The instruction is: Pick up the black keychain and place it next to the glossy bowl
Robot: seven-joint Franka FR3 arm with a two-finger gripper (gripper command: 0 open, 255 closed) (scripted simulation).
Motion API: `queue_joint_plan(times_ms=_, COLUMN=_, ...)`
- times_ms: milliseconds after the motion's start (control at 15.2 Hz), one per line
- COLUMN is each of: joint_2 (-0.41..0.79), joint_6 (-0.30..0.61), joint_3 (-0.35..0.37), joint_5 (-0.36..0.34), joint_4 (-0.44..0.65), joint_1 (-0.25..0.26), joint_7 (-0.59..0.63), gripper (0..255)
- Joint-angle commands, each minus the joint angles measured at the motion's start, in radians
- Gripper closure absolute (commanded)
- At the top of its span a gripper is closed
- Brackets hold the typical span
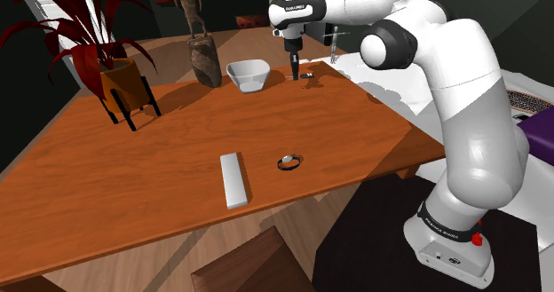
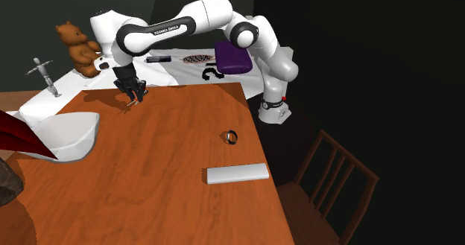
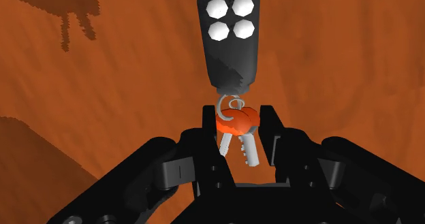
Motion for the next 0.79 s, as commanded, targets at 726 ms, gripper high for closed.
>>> queue_joint_plan(times_ms=726, joint_2=0.016, joint_6=0.166, joint_3=0.005, joint_5=0.007, joint_4=-0.151, joint_1=0.013, joint_7=-0.004, gripper=255)
